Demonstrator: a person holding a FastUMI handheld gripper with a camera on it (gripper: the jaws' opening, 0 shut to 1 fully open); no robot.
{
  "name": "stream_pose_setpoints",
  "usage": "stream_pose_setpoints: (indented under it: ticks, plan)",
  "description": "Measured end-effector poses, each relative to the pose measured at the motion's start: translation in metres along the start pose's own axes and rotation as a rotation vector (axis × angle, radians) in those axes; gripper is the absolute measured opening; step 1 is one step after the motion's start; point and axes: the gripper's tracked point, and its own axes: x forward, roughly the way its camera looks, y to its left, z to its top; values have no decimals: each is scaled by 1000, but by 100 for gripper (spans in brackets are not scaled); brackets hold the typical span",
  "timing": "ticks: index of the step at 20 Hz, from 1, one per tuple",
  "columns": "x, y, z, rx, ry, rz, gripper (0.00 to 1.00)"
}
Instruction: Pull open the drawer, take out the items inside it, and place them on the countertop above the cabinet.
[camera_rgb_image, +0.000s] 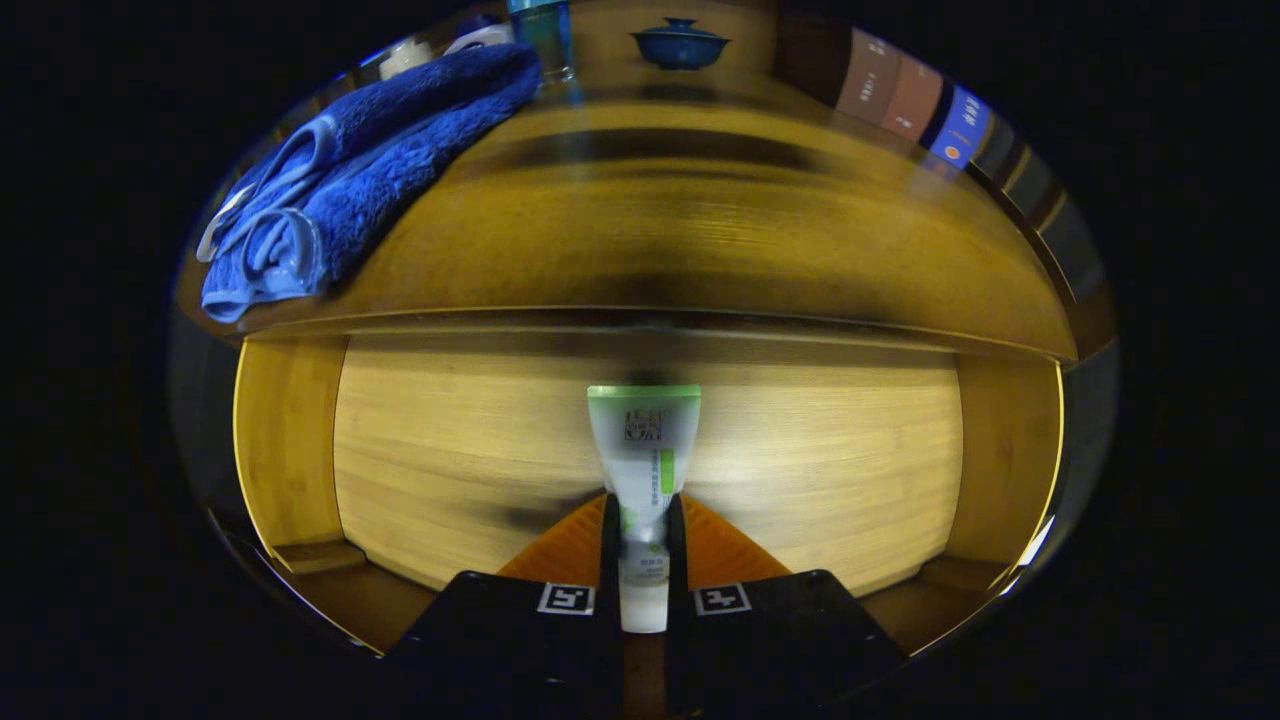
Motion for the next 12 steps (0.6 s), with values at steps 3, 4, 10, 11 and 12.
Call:
stream_pose_setpoints:
  ticks: [3, 4, 10, 11, 12]
  plan:
    - [-21, 3, -1, 32, -23, 58, 21]
    - [-32, 5, -1, 25, -36, 70, 21]
    - [-97, 3, 2, -10, -129, 128, 21]
    - [-107, 5, 10, -17, -140, 136, 21]
    - [-115, 3, 19, -17, -148, 128, 21]
